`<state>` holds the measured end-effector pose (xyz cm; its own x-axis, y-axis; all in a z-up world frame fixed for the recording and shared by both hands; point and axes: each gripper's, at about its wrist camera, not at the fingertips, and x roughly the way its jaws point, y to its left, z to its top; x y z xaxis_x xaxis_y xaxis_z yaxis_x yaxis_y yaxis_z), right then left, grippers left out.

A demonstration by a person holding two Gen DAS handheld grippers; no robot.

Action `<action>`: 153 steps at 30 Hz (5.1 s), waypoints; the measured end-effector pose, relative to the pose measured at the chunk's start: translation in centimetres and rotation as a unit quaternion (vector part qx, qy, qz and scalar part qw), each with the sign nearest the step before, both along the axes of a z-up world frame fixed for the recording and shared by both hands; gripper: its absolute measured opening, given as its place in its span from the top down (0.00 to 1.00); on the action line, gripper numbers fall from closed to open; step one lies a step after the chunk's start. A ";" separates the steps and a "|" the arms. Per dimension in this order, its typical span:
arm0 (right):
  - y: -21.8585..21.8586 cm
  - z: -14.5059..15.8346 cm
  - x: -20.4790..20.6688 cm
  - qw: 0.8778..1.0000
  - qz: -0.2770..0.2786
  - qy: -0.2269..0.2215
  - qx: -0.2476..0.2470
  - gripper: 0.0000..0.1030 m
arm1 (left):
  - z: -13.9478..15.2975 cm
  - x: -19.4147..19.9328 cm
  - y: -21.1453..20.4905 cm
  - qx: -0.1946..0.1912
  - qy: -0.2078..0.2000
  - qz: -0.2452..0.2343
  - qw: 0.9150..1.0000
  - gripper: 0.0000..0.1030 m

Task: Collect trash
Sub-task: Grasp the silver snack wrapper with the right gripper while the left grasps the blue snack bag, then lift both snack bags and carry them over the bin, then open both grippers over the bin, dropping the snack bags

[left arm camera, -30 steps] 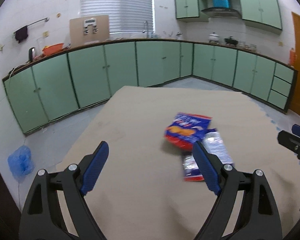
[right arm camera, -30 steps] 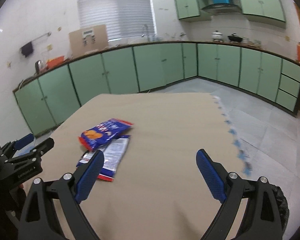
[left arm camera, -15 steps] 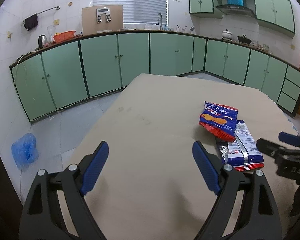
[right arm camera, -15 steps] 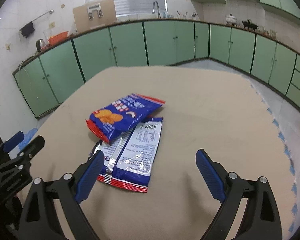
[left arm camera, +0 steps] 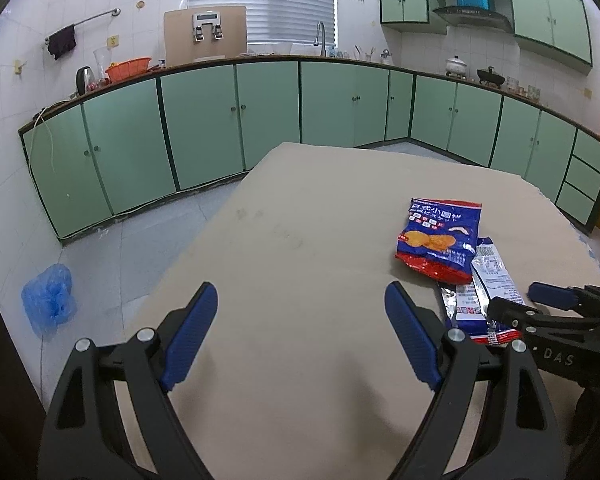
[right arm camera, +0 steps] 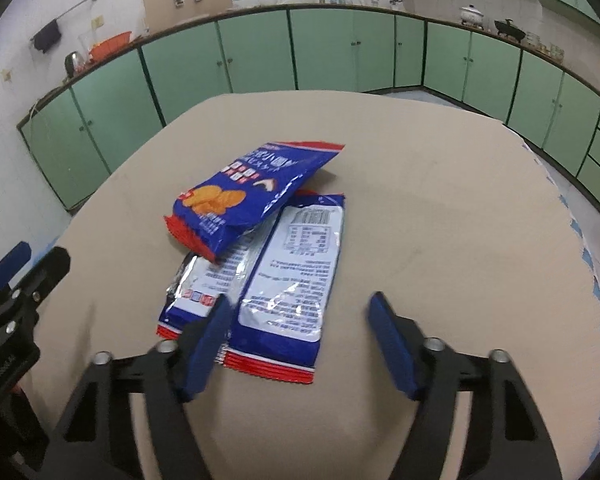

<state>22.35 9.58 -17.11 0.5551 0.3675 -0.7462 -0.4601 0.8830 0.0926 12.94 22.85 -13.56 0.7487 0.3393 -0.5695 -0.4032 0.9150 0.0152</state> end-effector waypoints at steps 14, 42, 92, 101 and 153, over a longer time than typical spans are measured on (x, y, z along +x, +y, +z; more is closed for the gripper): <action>-3.3 0.4 -1.1 0.999 -0.004 -0.002 0.036 0.97 | 0.0 0.8 -1.5 -0.003 0.005 -0.016 1.000 0.19; -12.3 0.1 3.3 0.992 -0.121 -0.005 0.047 1.00 | -1.6 11.3 -6.0 -0.037 0.072 -0.058 0.995 0.18; -13.8 3.9 1.6 0.991 -0.107 -0.049 0.067 0.98 | -0.6 9.6 -9.2 -0.048 0.080 -0.103 0.990 0.91; -18.6 7.3 -0.9 0.983 -0.140 -0.088 0.078 0.98 | 1.8 8.7 -13.9 -0.047 0.051 -0.156 0.985 0.92; -46.1 -0.2 -7.1 0.910 -0.408 -0.036 0.064 0.94 | -4.4 11.4 -47.4 -0.078 0.104 -0.458 0.879 0.70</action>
<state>15.27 -36.56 -17.34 0.7282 -0.1071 -0.6769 0.3344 0.9177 0.2146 24.32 -24.54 -17.97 0.5410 -0.4462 -0.7129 0.5002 0.8522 -0.1538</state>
